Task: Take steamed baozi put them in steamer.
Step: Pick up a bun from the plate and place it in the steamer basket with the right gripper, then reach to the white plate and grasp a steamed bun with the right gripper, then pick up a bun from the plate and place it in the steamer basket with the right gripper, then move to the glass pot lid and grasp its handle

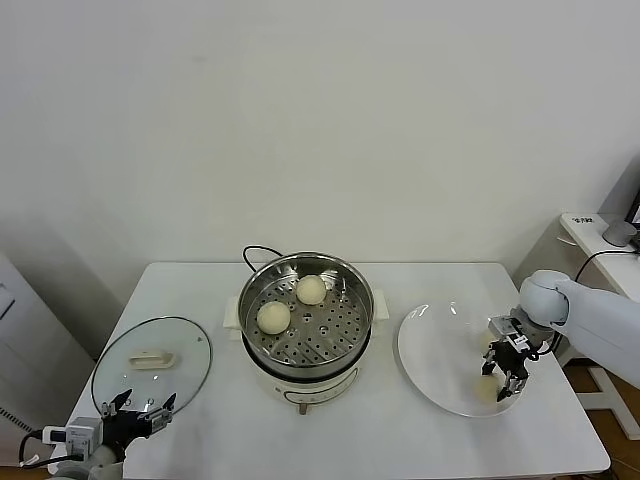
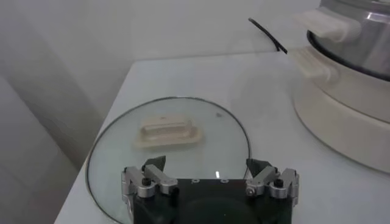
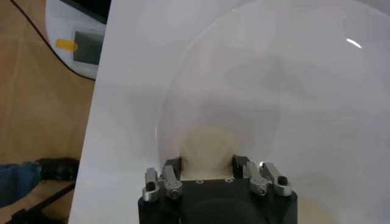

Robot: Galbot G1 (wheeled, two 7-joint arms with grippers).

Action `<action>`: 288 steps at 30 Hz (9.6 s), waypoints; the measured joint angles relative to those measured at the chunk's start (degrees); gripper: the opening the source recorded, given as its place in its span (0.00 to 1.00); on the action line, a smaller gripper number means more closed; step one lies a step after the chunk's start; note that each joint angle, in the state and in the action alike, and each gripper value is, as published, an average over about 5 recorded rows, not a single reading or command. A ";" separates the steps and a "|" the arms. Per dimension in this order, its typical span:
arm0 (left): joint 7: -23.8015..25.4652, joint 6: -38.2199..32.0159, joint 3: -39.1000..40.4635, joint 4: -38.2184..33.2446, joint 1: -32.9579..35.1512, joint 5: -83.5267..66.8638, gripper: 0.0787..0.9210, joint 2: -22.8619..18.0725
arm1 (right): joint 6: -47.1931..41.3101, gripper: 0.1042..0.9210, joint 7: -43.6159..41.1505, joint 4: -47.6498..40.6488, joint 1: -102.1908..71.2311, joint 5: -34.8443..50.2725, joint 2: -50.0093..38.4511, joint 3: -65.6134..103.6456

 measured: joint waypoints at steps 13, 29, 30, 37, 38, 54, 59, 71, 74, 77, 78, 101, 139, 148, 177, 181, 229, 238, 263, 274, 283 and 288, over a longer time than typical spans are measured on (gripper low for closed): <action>-0.07 -0.07 0.57 0.27 -0.47 0.18 0.88 0.17 | 3.64 0.46 -2.26 1.72 18.80 7.10 3.27 -7.32; -0.26 -0.01 1.82 0.56 -1.69 0.52 0.88 0.27 | 18.93 0.46 -2.09 2.70 31.17 13.23 20.03 -5.79; -0.27 0.00 1.85 0.54 -1.69 0.59 0.88 0.23 | 19.94 0.46 -2.08 2.88 31.23 13.20 21.18 -5.58; -0.28 0.01 1.91 0.44 -1.63 0.91 0.88 -0.01 | 26.58 0.46 -2.24 4.42 30.40 11.34 28.65 -4.77; -0.28 0.00 1.91 0.44 -1.62 0.92 0.88 -0.03 | 27.46 0.46 -2.32 4.65 30.10 10.92 29.59 -4.75; -0.26 -0.20 1.86 0.53 -1.43 1.10 0.88 -0.09 | 35.75 0.46 -2.72 7.80 23.92 4.25 36.90 -5.20; -0.25 -0.21 1.88 0.56 -1.42 1.10 0.88 -0.11 | 37.10 0.46 -2.63 8.20 21.89 1.81 37.69 -4.73; -0.24 -0.41 1.83 0.83 -1.33 1.00 0.88 -0.01 | 38.44 0.61 -1.49 7.82 17.52 -4.79 38.99 -3.09; -0.23 -0.47 1.82 0.86 -1.27 0.99 0.88 -0.04 | 38.43 0.71 -1.17 7.61 17.04 -5.86 39.34 -2.68; -0.22 -0.53 1.80 0.92 -1.22 0.98 0.88 -0.10 | 38.18 0.80 -1.09 7.29 16.95 -6.45 39.38 -2.14; -0.21 -0.55 1.78 0.96 -1.20 0.97 0.88 -0.10 | 38.06 0.83 -1.11 7.15 16.99 -6.58 39.32 -1.92; -0.35 -0.78 1.13 0.61 -2.08 0.08 0.88 -0.10 | 20.71 0.88 -2.49 3.20 30.72 3.49 16.67 -6.45; -0.53 -0.62 0.91 -0.13 -1.94 0.29 0.88 0.00 | 11.82 0.88 4.45 -18.60 2.53 -2.95 6.25 6.22; -0.51 -0.65 0.91 -0.19 -1.64 0.29 0.88 -0.13 | 11.86 0.88 4.76 -22.23 -1.61 -6.79 9.01 9.66; -0.83 -0.27 0.58 -0.73 -0.78 1.16 0.88 -1.13 | 9.92 0.35 4.53 -22.06 -2.79 -8.28 9.92 11.09; -0.98 -0.06 0.54 -0.99 -0.68 1.49 0.88 -1.39 | 7.51 0.35 4.90 -18.17 2.54 -3.15 7.77 5.31; -1.71 0.51 1.37 -1.48 -1.52 2.00 0.88 -1.56 | -30.20 0.35 31.05 15.93 41.93 58.06 26.54 -31.64; -1.72 0.17 0.53 -1.42 -0.96 1.73 0.88 -1.97 | -31.68 0.35 33.65 15.02 38.18 57.91 29.63 -31.17; -1.72 -0.31 -0.21 -1.36 -0.06 1.76 0.88 -2.83 | -32.86 0.69 35.20 12.39 31.77 54.52 31.11 -28.11; -1.83 -0.01 -0.69 -1.80 -0.43 1.85 0.88 -3.67 | -31.72 0.88 33.99 13.50 33.24 57.02 25.72 -22.18; -1.73 -0.20 -0.73 -1.63 -1.57 2.50 0.88 -4.03 | -26.72 0.88 39.15 16.97 27.95 60.00 12.44 -10.25; -1.58 -0.45 -0.70 -1.61 -2.36 2.80 0.88 -4.14 | -21.75 0.88 45.85 19.93 16.84 58.95 5.13 3.31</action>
